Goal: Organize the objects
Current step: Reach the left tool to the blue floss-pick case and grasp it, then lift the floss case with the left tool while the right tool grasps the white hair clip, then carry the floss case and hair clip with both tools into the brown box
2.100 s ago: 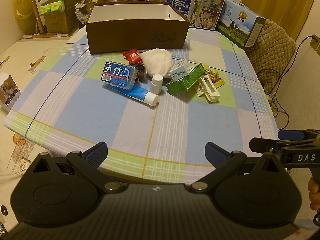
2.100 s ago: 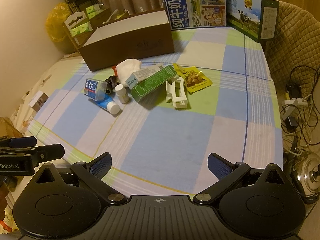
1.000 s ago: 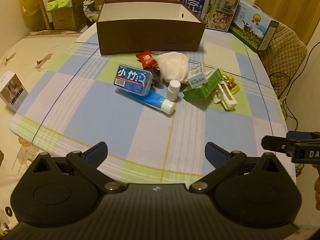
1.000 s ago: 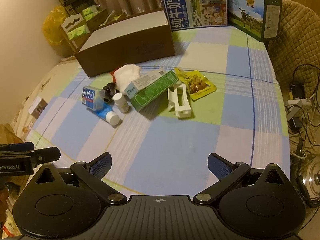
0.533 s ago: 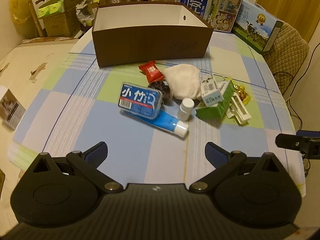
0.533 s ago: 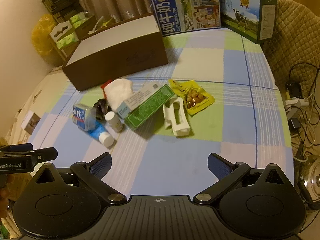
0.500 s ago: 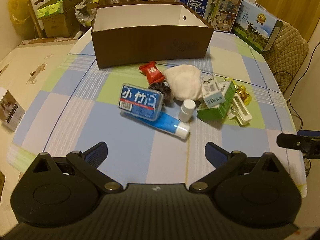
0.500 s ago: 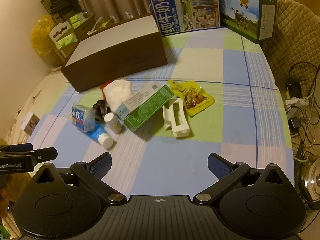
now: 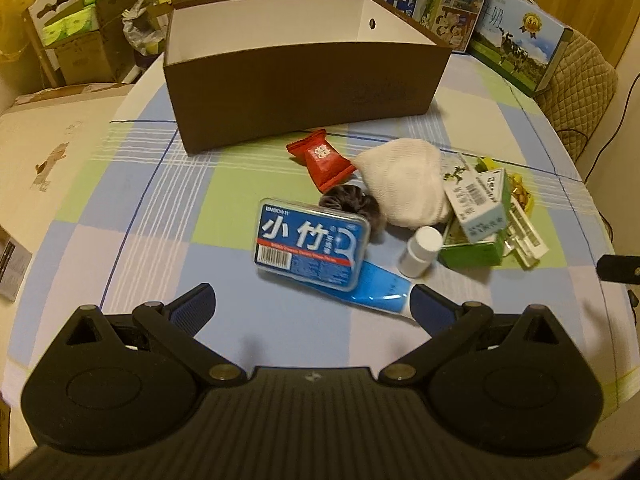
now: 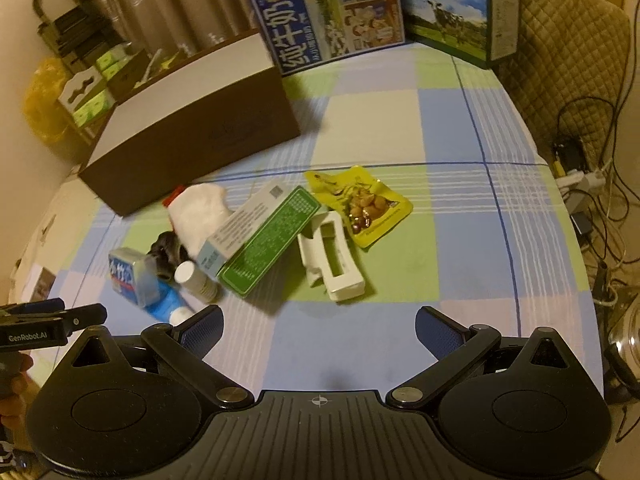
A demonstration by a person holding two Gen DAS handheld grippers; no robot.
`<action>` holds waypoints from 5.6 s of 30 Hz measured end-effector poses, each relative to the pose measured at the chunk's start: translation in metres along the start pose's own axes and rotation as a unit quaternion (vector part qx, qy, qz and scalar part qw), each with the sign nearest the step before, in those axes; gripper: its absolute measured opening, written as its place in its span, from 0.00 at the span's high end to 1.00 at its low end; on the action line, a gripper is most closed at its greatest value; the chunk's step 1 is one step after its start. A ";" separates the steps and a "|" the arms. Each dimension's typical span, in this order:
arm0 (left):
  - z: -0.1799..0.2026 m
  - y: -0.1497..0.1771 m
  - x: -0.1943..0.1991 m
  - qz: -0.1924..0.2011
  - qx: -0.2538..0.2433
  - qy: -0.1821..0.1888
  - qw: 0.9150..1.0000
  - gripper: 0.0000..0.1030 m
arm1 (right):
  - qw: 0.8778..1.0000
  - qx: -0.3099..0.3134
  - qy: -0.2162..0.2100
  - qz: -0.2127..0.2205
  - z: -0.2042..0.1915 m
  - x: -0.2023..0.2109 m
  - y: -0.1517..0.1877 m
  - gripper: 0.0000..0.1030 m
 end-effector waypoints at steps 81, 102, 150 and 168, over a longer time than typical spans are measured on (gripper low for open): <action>-0.039 -0.016 -0.036 -0.001 -0.003 -0.002 1.000 0.19 | 0.996 0.081 0.006 -0.019 0.012 -0.091 -0.005 0.61; -0.024 -0.016 -0.036 -0.008 -0.015 0.011 1.000 0.19 | 0.994 0.080 0.037 -0.058 0.016 -0.078 0.022 0.60; -0.034 -0.075 -0.018 0.044 -0.015 0.028 0.999 0.19 | 0.990 0.124 -0.057 0.017 -0.064 -0.047 -0.060 0.63; -0.063 -0.184 -0.040 0.080 0.003 -0.010 0.997 0.19 | 0.969 0.197 -0.133 0.070 -0.170 -0.096 -0.166 0.63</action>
Point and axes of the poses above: each gripper's, at about its wrist camera, not at the fingertips, and x roughly against the way its jaws point, z to its right, y to its underside, the point moved 4 cm from there along -x, roughly the way its jaws point, and after that the axes turned 5 degrees about -x, right-handed, at the moved point
